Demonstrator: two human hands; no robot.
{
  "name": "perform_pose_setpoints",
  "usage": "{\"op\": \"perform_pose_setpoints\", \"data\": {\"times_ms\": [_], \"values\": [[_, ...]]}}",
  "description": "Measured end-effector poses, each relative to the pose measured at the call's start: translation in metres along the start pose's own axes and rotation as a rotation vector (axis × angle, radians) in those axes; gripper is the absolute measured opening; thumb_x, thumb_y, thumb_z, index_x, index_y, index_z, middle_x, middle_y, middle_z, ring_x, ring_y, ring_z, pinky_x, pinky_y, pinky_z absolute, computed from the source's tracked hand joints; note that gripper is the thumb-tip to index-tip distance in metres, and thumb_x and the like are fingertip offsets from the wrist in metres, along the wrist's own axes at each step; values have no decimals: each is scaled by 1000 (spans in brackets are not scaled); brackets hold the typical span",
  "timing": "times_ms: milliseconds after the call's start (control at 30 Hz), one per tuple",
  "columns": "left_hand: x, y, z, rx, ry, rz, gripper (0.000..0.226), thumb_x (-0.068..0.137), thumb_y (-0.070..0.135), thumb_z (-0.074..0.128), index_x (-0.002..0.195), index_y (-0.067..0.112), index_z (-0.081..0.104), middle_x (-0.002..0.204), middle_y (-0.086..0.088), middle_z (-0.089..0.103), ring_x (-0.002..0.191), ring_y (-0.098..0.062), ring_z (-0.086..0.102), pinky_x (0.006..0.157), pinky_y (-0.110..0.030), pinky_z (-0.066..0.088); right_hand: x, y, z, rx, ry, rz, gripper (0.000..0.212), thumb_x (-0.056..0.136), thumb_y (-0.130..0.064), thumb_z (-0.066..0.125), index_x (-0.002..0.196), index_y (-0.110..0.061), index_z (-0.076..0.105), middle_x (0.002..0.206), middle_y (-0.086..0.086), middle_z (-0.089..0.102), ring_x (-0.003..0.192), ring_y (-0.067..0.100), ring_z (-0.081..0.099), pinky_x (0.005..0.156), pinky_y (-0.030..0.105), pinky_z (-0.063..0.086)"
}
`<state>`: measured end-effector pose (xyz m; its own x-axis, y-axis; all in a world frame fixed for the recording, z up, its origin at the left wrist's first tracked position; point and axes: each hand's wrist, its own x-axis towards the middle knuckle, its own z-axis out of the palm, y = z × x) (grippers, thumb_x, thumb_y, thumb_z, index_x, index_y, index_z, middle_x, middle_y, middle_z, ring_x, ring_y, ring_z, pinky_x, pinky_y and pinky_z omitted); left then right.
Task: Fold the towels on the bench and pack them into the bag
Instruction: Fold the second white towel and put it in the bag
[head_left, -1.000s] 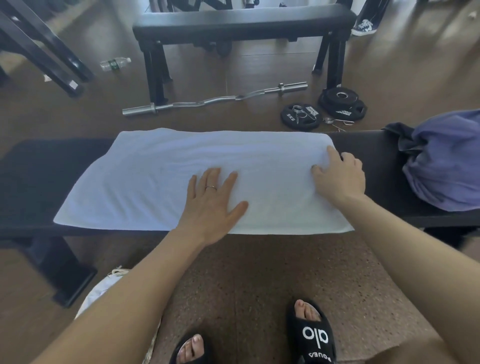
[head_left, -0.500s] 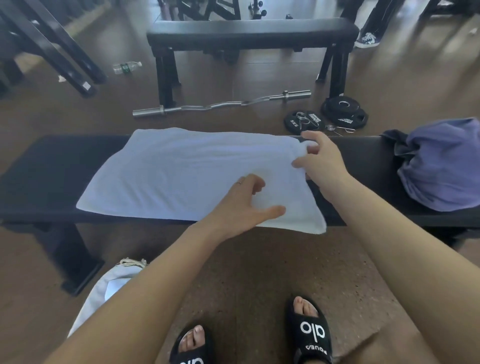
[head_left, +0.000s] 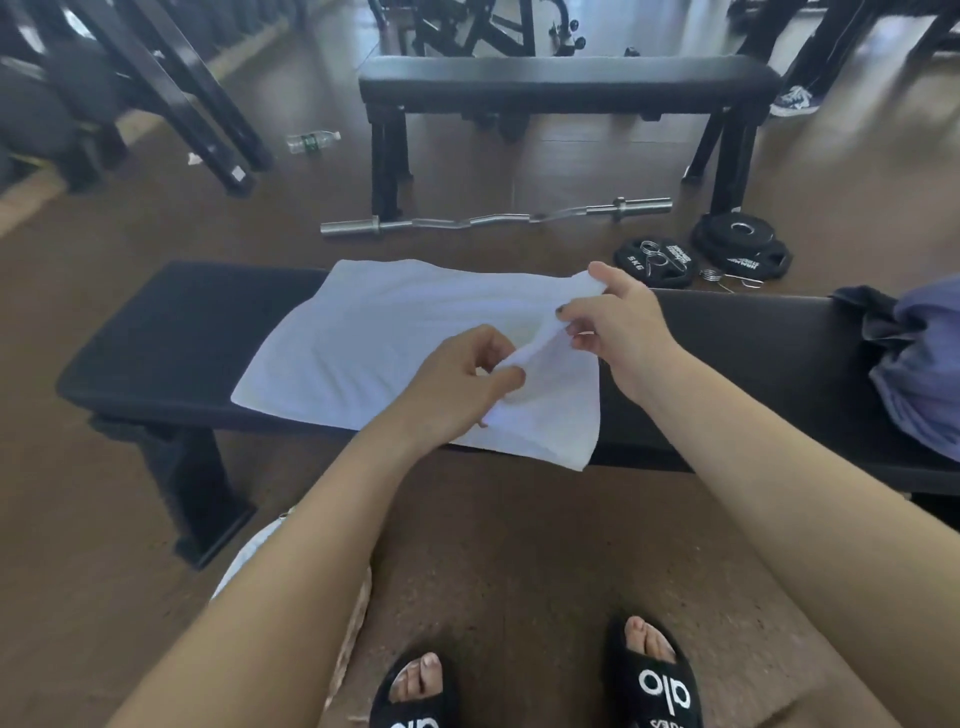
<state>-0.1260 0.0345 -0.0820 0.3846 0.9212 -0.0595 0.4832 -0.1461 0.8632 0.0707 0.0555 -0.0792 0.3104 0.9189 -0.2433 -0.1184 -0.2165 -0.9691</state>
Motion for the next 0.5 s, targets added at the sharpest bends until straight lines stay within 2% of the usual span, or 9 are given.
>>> {"op": "perform_pose_setpoints", "data": {"times_ms": [100, 167, 233, 300, 367, 433, 500], "values": [[3, -9, -29, 21, 88, -19, 13, 94, 29, 69, 94, 17, 67, 97, -5, 69, 77, -17, 62, 55, -25, 54, 16, -1, 17, -139, 3, -38, 80, 77, 5, 71, 150, -9, 41, 112, 15, 57, 64, 21, 56, 54, 28, 51], [3, -16, -48, 9, 138, -41, 17, 93, 32, 71, 91, 16, 67, 89, -3, 68, 65, -11, 59, 52, -21, 48, 30, -6, 38, -216, -23, -67, 79, 78, -1, 72, 150, -12, 41, 103, 7, 59, 68, 21, 58, 62, 31, 54], [3, -26, -69, -22, 192, -81, 19, 92, 33, 72, 85, 18, 63, 77, 3, 61, 62, -6, 53, 52, -19, 45, 44, -15, 66, -324, -47, -111, 80, 74, -18, 74, 148, -21, 44, 94, -1, 62, 74, 22, 64, 79, 36, 56], [2, -40, -91, -62, 274, -130, 21, 90, 31, 72, 80, 19, 59, 74, 4, 55, 64, -9, 50, 56, -24, 44, 60, -20, 100, -464, -86, -161, 86, 65, -37, 71, 146, -31, 45, 106, 1, 68, 95, 24, 70, 99, 45, 52], [0, -59, -115, -57, 375, -185, 22, 90, 29, 72, 81, 15, 57, 76, 0, 55, 66, -12, 51, 57, -26, 44, 71, -20, 138, -553, -178, -223, 83, 74, -35, 69, 151, -26, 39, 126, 5, 62, 113, 27, 63, 98, 43, 52], [-4, -82, -133, -38, 462, -254, 27, 90, 29, 71, 85, 7, 55, 78, -3, 55, 67, -16, 50, 59, -29, 44, 79, -16, 174, -633, -266, -290, 71, 87, -26, 65, 152, -15, 37, 124, 1, 57, 113, 26, 60, 88, 35, 53], [-6, -105, -144, -14, 508, -323, 34, 89, 31, 71, 89, 0, 54, 78, -4, 53, 68, -18, 48, 62, -34, 42, 86, -7, 208, -753, -319, -332, 56, 93, -24, 60, 144, -7, 45, 133, 5, 52, 119, 28, 56, 90, 35, 51]]}}
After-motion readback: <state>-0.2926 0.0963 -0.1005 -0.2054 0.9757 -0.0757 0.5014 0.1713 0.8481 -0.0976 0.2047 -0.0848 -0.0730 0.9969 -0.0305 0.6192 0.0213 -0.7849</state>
